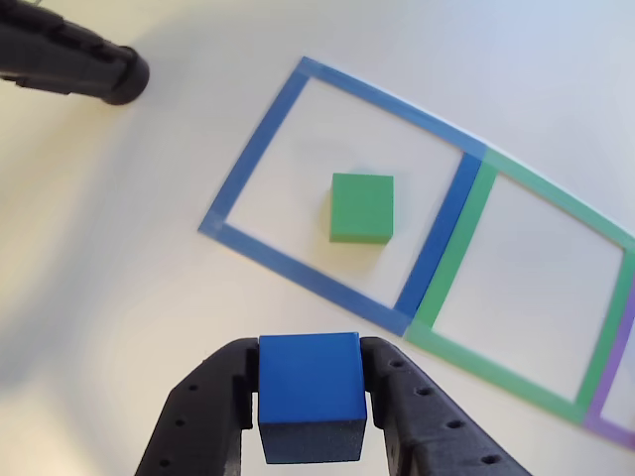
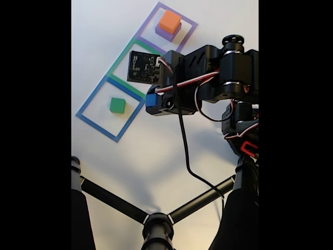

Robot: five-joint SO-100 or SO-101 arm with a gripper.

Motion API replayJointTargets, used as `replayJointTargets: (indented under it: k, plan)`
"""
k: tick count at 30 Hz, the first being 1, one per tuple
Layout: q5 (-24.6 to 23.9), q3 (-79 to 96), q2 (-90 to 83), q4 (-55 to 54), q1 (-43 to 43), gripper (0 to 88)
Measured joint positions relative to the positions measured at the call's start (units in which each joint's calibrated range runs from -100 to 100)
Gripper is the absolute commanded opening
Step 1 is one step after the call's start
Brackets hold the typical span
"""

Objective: Tower of hanoi

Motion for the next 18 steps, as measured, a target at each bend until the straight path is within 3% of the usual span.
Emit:
replayJointTargets:
  k: [8, 18]
  plan:
    - [0.2, 23.8, 1.0, -32.3, 1.7, 1.9]
    - [0.4, 37.5, 17.0, -72.3, 3.2, 2.0]
